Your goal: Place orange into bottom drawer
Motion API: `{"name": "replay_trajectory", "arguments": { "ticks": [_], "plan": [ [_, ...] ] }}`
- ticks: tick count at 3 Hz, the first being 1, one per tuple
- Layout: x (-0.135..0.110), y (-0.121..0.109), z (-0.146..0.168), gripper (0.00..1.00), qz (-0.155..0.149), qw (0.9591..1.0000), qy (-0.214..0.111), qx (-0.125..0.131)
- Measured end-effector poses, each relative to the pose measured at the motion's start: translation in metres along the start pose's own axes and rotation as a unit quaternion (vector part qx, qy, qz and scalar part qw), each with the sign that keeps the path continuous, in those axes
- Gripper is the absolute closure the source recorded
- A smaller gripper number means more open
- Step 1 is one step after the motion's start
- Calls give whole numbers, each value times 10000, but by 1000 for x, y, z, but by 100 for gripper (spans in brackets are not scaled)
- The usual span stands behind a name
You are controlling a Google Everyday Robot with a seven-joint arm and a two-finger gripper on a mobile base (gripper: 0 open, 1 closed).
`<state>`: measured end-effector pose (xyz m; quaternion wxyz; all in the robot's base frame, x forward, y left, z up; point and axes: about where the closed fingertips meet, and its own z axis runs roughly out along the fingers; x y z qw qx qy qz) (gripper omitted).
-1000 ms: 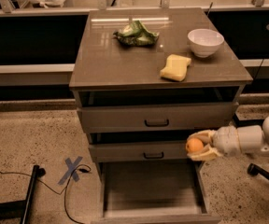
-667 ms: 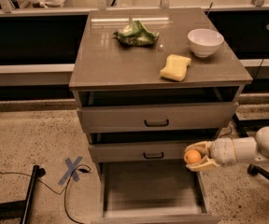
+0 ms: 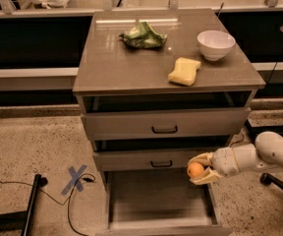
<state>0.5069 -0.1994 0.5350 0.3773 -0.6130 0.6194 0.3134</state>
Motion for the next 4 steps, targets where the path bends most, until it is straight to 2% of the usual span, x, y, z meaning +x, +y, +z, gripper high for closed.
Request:
{"name": "replay_trajectory", "arguments": {
  "ticks": [1,2,3,4],
  "plan": [
    [73,5,33,100,-239,9979,586,-106],
    [146,13,65,100,-445,9936,1037,-52],
    [146,13,66,100,-445,9936,1037,-48],
    [175,6,99,100,-394,9950,890,-201]
  ]
}}
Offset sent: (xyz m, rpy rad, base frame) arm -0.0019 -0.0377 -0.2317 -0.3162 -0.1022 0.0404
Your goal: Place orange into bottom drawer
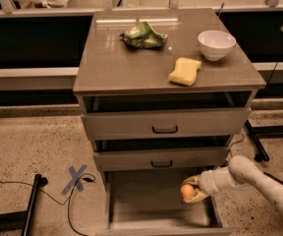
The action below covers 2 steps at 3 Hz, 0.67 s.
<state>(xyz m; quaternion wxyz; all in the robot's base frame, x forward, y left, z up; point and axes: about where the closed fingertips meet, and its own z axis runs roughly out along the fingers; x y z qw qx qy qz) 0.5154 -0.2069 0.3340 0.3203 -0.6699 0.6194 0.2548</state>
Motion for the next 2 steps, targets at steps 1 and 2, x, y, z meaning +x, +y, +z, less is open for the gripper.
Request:
{"name": "replay_trajectory", "arguments": {
  "ticks": [1,2],
  "plan": [
    [42,-1,38,100,359,9990,-249,15],
    [62,1,79,100,488,9978,-414,-172]
  ]
}}
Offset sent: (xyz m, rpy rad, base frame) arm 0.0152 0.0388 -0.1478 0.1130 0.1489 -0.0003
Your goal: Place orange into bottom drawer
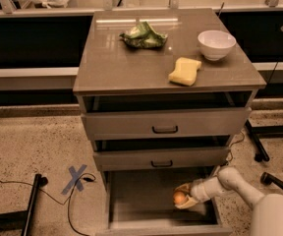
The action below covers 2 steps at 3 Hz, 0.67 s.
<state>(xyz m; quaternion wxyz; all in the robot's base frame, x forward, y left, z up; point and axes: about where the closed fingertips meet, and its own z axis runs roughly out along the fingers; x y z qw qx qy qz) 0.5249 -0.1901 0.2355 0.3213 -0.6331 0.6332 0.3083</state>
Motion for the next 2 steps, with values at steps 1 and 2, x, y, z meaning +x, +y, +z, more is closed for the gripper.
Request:
{"name": "replay_trajectory", "arguments": {
  "ticks": [1,2],
  "plan": [
    [23,2,24,82,296,9995,-44,-95],
    [39,5,38,59,503,9986,-159,-93]
  ]
}}
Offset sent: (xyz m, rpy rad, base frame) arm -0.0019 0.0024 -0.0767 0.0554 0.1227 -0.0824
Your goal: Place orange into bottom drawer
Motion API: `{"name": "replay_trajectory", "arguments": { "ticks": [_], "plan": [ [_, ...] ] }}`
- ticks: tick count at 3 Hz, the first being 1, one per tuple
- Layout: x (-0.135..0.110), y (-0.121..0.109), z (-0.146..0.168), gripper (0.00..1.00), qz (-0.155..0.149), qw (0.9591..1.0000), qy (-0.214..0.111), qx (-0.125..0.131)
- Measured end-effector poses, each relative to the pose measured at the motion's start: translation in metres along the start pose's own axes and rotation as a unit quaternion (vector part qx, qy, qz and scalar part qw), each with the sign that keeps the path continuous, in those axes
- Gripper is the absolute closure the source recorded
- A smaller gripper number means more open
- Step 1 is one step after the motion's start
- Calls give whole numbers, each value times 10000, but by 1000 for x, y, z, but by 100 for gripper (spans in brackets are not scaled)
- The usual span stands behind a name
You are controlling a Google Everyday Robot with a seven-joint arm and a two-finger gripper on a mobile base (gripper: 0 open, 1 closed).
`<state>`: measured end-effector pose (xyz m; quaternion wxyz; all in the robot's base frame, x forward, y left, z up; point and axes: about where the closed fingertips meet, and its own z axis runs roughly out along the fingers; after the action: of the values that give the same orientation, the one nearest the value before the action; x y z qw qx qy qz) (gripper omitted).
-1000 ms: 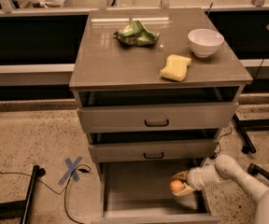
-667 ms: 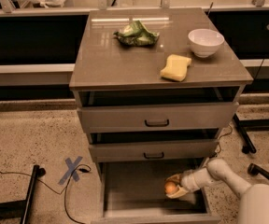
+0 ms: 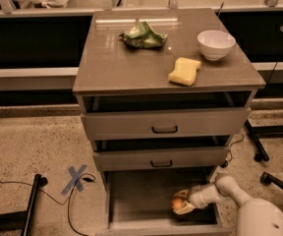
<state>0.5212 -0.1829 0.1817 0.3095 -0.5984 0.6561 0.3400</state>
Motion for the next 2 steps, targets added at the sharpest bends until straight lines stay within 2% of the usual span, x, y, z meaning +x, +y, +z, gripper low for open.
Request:
{"name": "replay_trajectory", "arguments": {
  "ticks": [1,2],
  "plan": [
    [8,2,14,28,81,9998,-166,-6],
    [10,3,24,5,45,9996,-295,3]
  ]
}}
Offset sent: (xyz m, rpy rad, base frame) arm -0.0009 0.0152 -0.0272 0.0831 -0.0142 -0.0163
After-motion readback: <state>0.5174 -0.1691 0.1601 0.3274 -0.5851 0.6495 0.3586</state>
